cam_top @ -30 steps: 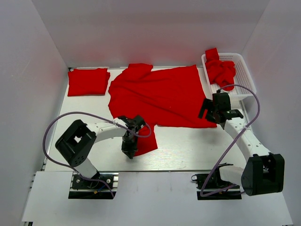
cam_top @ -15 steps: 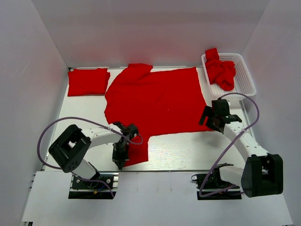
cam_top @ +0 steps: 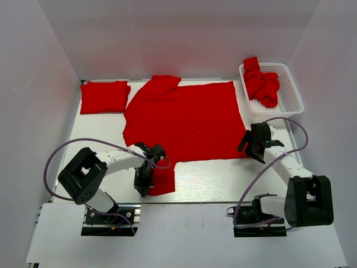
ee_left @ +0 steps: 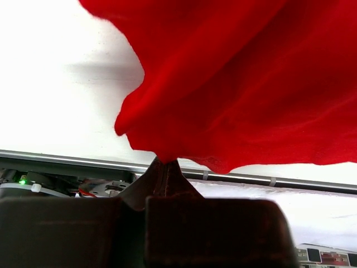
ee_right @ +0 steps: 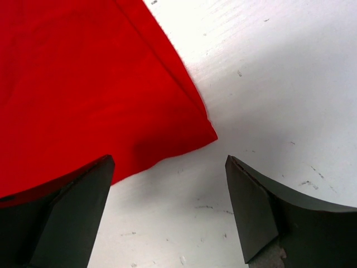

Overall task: Fold and stack the t-shirts
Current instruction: Grap the side of the flattened tshirt closest away from the robot with both arms

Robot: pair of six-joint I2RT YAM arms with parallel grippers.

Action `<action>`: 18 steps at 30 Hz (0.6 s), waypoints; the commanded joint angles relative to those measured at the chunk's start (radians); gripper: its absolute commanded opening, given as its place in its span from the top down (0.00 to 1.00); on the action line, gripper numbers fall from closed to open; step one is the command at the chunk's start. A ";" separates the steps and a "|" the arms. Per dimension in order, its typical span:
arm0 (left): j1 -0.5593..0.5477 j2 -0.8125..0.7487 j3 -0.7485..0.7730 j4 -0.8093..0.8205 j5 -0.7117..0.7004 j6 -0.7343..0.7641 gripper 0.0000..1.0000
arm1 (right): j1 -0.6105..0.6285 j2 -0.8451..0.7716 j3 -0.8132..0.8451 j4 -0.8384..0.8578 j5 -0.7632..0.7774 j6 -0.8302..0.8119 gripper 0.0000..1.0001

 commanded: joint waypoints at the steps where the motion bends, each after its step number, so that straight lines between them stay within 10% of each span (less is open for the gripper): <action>1: 0.004 -0.015 0.023 0.014 -0.020 -0.011 1.00 | -0.012 -0.003 -0.021 0.095 0.028 0.052 0.14; 18: 0.004 -0.024 0.043 0.023 -0.010 -0.011 1.00 | -0.039 0.087 -0.068 0.166 0.057 0.071 0.25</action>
